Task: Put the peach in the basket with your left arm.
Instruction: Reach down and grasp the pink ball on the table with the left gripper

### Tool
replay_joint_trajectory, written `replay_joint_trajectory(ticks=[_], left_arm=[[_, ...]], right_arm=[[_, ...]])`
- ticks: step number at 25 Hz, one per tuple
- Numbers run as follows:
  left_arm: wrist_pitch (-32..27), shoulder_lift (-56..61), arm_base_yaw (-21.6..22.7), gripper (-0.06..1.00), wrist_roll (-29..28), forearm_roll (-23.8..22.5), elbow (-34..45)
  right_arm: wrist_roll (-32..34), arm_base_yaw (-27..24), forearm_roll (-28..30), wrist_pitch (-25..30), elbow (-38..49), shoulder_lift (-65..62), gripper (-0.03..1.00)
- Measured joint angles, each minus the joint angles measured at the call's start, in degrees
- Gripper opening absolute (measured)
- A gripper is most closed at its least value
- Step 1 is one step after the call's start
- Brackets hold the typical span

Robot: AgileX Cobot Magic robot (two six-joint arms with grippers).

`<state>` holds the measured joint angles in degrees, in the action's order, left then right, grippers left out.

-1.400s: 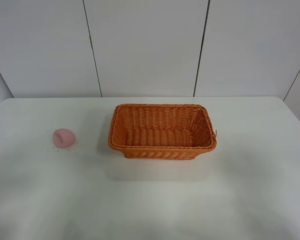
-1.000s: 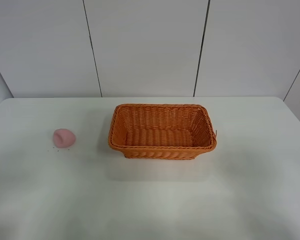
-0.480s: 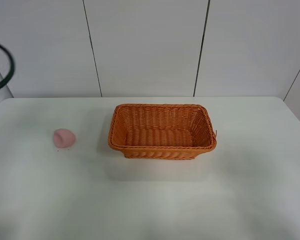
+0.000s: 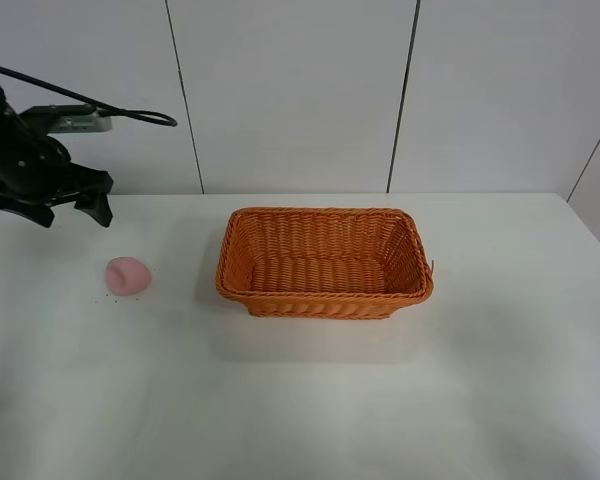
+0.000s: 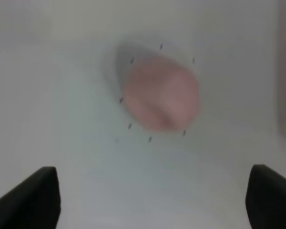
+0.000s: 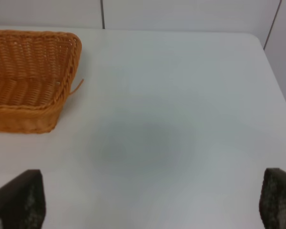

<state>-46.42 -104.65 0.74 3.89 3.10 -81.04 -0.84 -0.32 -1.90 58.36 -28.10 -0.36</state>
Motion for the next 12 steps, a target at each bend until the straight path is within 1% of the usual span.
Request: replay_joint_trajectory(ticks=[2, 5, 12], left_arm=[[-0.44, -4.1, 0.0, 0.81, 0.0, 0.49, -3.56], [-0.98, -8.32, -0.05, 0.81, 0.0, 0.95, -6.23], [-0.4, -14.28, -1.21, 0.81, 0.0, 1.36, -6.67]], right_arm=[[0.0, 0.0, 0.0, 0.0, 0.0, 0.0, 0.69], [0.0, 0.0, 0.0, 0.0, 0.0, 0.0, 0.69], [0.0, 0.0, 0.0, 0.0, 0.0, 0.0, 0.69]])
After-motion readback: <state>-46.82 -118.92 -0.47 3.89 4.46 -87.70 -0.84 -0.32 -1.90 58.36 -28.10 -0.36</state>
